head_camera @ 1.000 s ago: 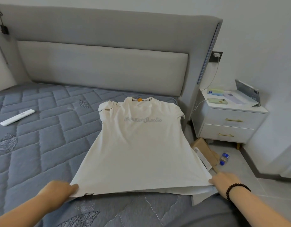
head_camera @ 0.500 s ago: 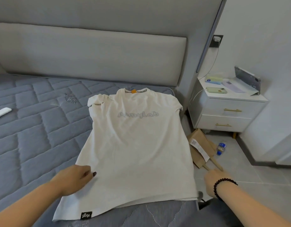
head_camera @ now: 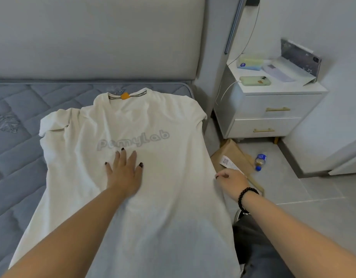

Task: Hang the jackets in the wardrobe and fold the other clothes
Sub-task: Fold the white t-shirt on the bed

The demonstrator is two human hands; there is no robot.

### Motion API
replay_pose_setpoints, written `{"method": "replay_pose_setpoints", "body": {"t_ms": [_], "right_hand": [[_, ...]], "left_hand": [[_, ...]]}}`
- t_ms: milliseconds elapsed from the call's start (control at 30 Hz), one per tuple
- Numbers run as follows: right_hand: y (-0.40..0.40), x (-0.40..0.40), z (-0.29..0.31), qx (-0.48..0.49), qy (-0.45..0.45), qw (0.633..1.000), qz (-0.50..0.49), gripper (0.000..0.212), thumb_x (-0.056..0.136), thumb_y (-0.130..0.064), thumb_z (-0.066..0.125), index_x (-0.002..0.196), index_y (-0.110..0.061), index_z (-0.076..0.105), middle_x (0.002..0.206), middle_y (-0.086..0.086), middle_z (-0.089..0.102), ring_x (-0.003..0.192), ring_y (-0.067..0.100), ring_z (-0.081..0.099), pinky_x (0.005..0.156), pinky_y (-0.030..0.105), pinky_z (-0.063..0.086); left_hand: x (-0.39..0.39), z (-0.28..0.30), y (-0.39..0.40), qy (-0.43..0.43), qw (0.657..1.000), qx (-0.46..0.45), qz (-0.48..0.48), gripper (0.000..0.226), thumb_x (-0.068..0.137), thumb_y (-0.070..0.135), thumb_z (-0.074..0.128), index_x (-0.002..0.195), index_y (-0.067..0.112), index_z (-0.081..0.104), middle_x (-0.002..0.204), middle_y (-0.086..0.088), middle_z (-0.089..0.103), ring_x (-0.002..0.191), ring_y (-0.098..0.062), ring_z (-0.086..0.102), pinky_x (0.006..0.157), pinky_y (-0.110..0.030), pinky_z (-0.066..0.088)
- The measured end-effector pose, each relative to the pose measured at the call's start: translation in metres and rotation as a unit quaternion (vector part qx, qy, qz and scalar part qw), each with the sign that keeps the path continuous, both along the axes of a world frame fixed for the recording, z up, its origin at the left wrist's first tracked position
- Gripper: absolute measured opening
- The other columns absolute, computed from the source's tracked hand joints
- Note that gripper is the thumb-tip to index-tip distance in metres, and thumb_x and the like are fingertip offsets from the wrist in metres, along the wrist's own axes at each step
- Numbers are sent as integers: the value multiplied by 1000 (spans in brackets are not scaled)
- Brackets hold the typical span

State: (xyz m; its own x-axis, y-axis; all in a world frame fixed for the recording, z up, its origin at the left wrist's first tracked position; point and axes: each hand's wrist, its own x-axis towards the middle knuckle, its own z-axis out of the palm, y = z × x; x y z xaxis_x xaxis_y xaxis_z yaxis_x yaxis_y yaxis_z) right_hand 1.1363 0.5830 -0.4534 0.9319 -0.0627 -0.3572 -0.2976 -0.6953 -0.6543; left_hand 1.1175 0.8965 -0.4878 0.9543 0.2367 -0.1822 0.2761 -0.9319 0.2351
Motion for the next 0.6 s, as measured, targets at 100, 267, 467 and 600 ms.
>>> {"method": "replay_pose_setpoints", "body": {"t_ms": [100, 267, 467, 600], "right_hand": [[3, 55, -15, 60, 9, 997, -56, 20, 89, -17, 51, 82, -29, 66, 93, -6, 68, 87, 14, 62, 81, 31, 52], [28, 153, -35, 201, 32, 966, -162, 21, 87, -7, 51, 88, 9, 64, 82, 26, 60, 74, 26, 53, 72, 34, 44], [61, 222, -42, 261, -7, 936, -236, 36, 81, -14, 62, 49, -17, 46, 53, -4, 48, 55, 16, 44, 51, 14, 37], [68, 239, -43, 291, -19, 922, -253, 16, 82, -29, 62, 72, -17, 62, 71, -4, 62, 67, 15, 57, 61, 23, 44]], "left_hand": [[8, -22, -4, -18, 996, 86, -4, 66, 93, 58, 2, 154, 34, -4, 163, -2, -10, 149, -20, -14, 117, -56, -5], [11, -31, -6, -47, 994, 98, 8, 72, 87, 61, 1, 154, 35, 6, 164, -1, 1, 150, -18, -5, 117, -53, -4], [13, -29, -9, -44, 994, 104, 7, 70, 89, 58, 6, 154, 33, 10, 163, -3, 6, 151, -19, -2, 118, -52, -2], [13, -31, -8, -49, 994, 93, 8, 68, 91, 57, 11, 154, 33, 14, 163, -3, 9, 150, -18, 0, 118, -51, -3]]}}
